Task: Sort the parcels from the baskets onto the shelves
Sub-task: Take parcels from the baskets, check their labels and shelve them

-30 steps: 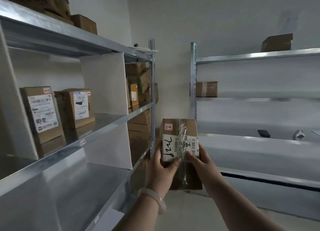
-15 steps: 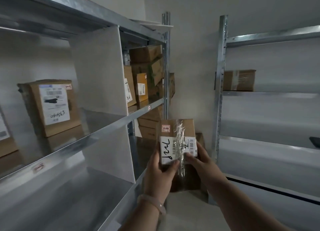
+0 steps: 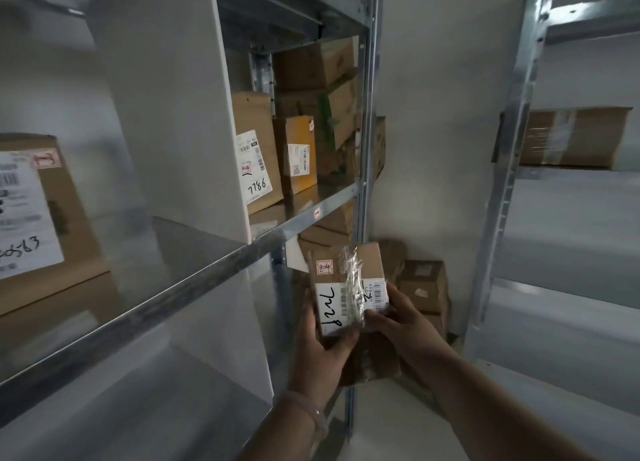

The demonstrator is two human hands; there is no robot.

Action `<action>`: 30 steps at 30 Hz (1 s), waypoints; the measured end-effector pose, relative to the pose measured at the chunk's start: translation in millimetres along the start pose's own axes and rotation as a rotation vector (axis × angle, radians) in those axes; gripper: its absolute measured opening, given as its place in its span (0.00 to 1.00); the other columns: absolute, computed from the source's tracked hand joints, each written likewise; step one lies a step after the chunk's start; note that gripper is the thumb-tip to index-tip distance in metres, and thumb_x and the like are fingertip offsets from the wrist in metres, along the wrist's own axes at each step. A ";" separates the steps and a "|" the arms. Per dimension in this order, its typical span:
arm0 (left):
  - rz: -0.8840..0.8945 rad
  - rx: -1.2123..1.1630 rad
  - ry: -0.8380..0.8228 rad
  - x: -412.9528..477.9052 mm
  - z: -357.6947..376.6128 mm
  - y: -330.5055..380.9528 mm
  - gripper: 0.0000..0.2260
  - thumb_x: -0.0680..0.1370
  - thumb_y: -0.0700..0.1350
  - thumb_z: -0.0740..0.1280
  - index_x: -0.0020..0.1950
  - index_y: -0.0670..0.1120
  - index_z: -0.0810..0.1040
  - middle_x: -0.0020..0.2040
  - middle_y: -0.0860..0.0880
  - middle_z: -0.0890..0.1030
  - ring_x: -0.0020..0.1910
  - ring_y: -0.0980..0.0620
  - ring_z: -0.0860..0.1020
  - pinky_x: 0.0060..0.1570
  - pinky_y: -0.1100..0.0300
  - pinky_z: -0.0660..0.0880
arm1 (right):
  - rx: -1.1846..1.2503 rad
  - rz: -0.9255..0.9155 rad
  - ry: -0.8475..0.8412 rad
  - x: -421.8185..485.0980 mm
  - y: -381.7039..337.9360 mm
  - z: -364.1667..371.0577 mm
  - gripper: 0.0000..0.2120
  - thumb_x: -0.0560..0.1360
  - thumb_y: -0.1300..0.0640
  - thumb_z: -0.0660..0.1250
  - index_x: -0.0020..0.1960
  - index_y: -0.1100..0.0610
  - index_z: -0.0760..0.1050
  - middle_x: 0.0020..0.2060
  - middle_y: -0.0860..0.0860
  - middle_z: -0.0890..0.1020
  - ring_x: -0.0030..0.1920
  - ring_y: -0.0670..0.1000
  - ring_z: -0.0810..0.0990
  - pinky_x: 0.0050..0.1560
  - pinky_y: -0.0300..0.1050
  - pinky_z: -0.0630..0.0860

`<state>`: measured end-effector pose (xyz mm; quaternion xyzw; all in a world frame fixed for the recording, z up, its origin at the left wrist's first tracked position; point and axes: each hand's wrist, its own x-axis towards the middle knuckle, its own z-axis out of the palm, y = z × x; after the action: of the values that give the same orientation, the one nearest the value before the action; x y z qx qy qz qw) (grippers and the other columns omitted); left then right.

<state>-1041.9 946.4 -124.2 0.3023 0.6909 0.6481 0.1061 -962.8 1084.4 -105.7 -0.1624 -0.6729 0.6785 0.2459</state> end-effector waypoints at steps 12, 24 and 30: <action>-0.188 0.079 0.468 121.0 7.4 -92.3 0.28 0.63 0.58 0.79 0.61 0.61 0.74 0.52 0.52 0.84 0.50 0.50 0.84 0.48 0.47 0.82 | -0.188 0.067 -0.422 204.0 90.9 14.7 0.29 0.67 0.66 0.75 0.65 0.55 0.70 0.49 0.54 0.84 0.47 0.53 0.85 0.46 0.57 0.83; -0.397 0.068 0.816 145.7 -10.8 -150.7 0.28 0.69 0.32 0.72 0.64 0.53 0.73 0.52 0.49 0.83 0.52 0.50 0.82 0.49 0.52 0.82 | -0.080 0.132 -0.761 256.8 146.2 83.5 0.27 0.68 0.81 0.65 0.54 0.53 0.67 0.49 0.53 0.78 0.50 0.50 0.81 0.38 0.34 0.78; -0.440 0.051 0.936 145.1 -10.5 -177.8 0.30 0.70 0.29 0.70 0.63 0.52 0.65 0.53 0.48 0.79 0.51 0.53 0.80 0.42 0.62 0.80 | 0.023 0.165 -0.861 257.2 171.0 103.3 0.26 0.58 0.74 0.70 0.53 0.57 0.70 0.45 0.53 0.82 0.44 0.45 0.84 0.39 0.36 0.79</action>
<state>-1212.6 1022.3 -257.8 -0.1698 0.7273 0.6592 -0.0881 -1251.9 1144.8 -242.7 0.0847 -0.6912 0.7092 -0.1101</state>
